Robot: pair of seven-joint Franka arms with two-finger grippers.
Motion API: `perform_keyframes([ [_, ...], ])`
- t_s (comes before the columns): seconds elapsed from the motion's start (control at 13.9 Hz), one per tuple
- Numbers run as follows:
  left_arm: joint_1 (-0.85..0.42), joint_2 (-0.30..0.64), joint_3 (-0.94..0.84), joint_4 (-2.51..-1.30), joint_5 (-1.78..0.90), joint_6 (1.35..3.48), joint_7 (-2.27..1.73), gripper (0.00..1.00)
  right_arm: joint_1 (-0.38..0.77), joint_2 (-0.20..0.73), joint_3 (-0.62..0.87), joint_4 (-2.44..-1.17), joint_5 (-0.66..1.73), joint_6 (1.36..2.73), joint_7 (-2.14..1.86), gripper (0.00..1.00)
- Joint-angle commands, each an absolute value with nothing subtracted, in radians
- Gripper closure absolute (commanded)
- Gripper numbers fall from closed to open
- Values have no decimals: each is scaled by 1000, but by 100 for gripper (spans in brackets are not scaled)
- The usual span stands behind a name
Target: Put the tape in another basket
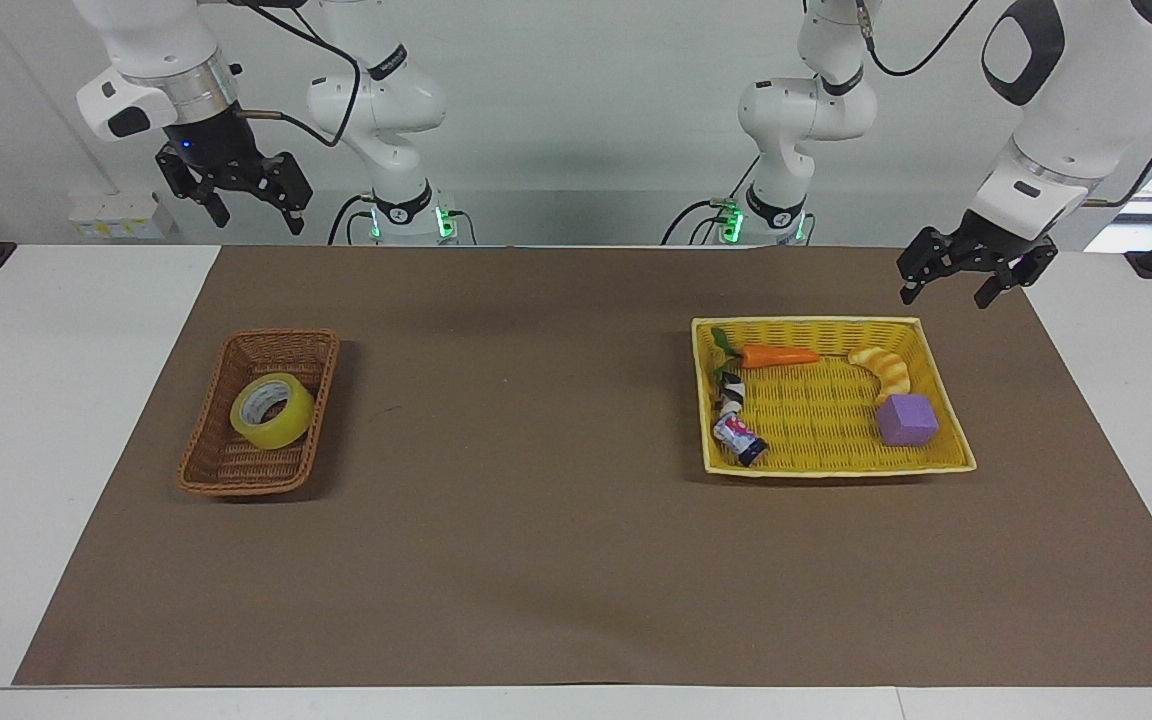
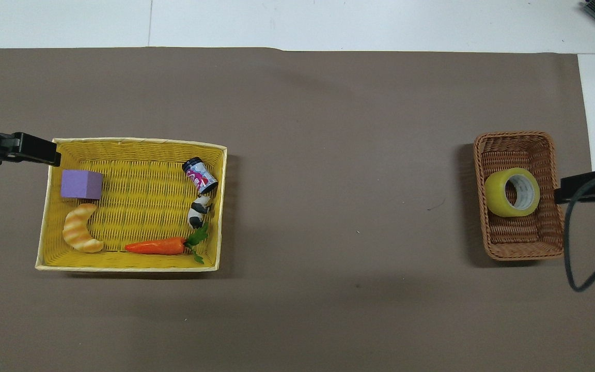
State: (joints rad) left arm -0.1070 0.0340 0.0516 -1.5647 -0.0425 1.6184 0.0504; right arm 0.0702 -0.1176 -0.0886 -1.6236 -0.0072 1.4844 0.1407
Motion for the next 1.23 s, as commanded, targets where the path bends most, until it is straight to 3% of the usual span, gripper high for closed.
perform_keyframes([
  [0.0, -97, 34, 44, -1552, -23, 1609, 55, 0, 54, -133, -83, -1637, 17, 1493, 166, 0],
  [1.15, -97, 35, 44, -1552, -23, 1609, 57, 0, 52, -132, -87, -1634, 2, 1491, 120, 0],
])
